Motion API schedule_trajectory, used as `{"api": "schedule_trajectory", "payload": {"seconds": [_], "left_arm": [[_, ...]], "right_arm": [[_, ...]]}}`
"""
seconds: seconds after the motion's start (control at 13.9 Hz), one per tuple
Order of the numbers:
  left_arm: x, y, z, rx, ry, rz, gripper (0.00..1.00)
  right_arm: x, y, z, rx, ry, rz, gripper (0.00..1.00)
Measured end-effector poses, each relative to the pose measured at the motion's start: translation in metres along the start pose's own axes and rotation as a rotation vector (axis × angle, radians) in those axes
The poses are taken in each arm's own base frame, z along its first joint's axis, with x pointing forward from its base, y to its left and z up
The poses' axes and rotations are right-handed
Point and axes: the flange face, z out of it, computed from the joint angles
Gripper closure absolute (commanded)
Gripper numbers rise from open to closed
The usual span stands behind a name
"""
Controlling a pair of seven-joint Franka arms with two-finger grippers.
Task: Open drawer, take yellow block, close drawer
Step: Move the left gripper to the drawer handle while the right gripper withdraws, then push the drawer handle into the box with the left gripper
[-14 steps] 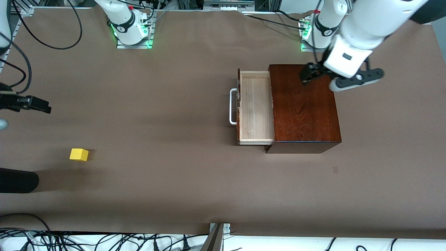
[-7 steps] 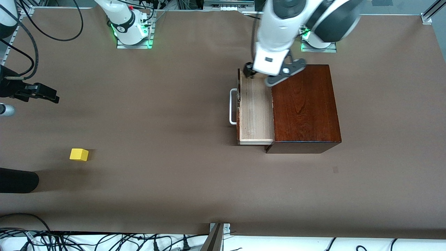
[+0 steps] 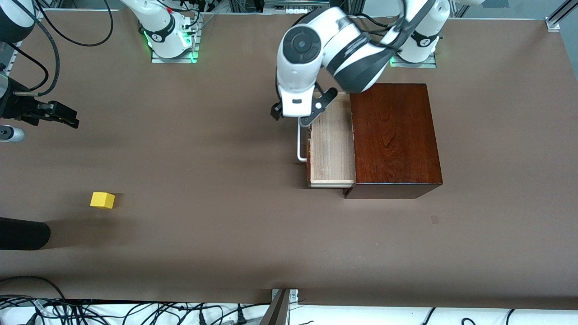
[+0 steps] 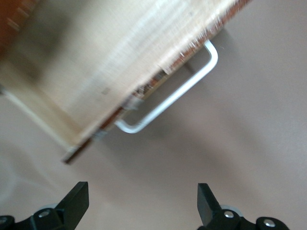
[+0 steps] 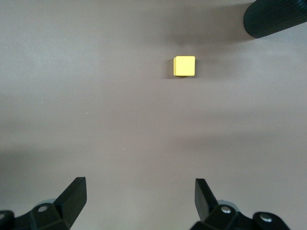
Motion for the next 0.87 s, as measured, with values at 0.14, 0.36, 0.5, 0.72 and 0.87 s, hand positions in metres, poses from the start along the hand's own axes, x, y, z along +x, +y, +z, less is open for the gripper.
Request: {"api": "schedule_trajectory", "payload": {"seconds": [0.14, 0.36, 0.5, 0.72, 0.87], "left_arm": [[0.003, 0.014, 0.038, 0.003, -0.004, -0.051, 0.0], [0.018, 0.025, 0.083, 0.045, 0.001, -0.121, 0.0], [0.029, 0.027, 0.103, 0.071, 0.007, -0.179, 0.0], [0.036, 0.029, 0.116, 0.086, 0.021, -0.25, 0.0], [0.032, 0.028, 0.118, 0.084, 0.048, -0.28, 0.0]], "right_arm": [[0.0, 0.001, 0.0, 0.0, 0.0, 0.003, 0.0], [0.0, 0.002, 0.0, 0.0, 0.0, 0.004, 0.0], [0.0, 0.003, 0.0, 0.004, -0.001, 0.007, 0.0], [0.0, 0.01, 0.001, 0.058, -0.003, 0.031, 0.0], [0.0, 0.015, 0.002, 0.071, -0.004, 0.042, 0.0]]}}
